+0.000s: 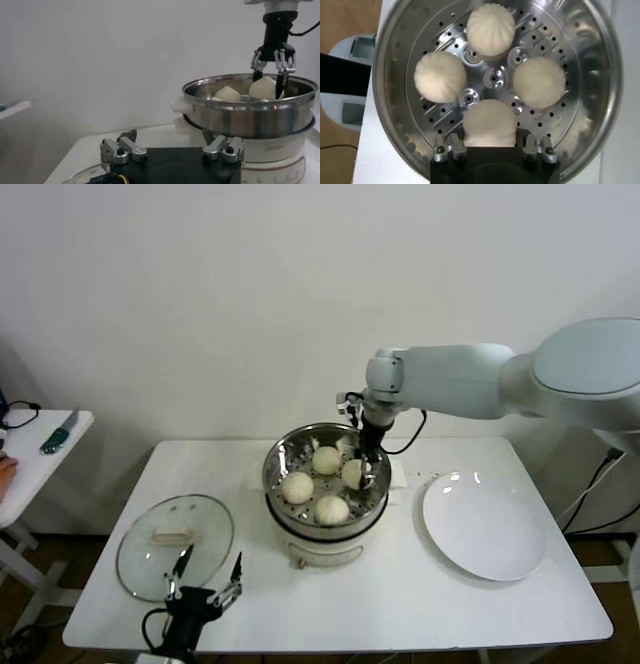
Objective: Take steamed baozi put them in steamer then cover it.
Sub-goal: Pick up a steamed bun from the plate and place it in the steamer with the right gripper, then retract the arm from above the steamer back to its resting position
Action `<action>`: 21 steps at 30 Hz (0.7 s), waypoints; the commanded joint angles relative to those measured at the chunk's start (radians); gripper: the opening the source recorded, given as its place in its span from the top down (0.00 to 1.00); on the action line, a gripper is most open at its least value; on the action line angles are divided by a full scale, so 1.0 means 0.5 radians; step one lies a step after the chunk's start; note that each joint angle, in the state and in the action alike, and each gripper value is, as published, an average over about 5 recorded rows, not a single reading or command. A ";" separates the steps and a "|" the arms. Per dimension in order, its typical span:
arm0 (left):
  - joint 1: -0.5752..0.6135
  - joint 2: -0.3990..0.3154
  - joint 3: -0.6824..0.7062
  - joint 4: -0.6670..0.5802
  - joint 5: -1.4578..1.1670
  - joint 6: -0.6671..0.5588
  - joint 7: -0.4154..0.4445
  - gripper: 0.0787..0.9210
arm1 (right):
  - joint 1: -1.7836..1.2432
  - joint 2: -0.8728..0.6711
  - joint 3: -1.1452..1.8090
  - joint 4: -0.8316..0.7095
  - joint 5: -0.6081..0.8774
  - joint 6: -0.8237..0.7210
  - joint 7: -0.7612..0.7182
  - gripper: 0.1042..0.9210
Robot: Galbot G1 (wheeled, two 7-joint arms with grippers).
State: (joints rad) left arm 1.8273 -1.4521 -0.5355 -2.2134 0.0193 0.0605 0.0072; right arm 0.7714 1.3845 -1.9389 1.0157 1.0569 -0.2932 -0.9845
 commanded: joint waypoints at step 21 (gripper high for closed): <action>-0.015 -0.001 -0.031 0.024 0.146 -0.042 -0.043 0.12 | 0.061 -0.429 0.496 0.117 -0.276 0.056 0.090 0.12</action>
State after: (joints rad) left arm 1.8213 -1.4512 -0.5408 -2.2096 0.0295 0.0633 -0.0023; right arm 0.8001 1.3296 -1.8773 1.0388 1.0250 -0.2966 -0.9837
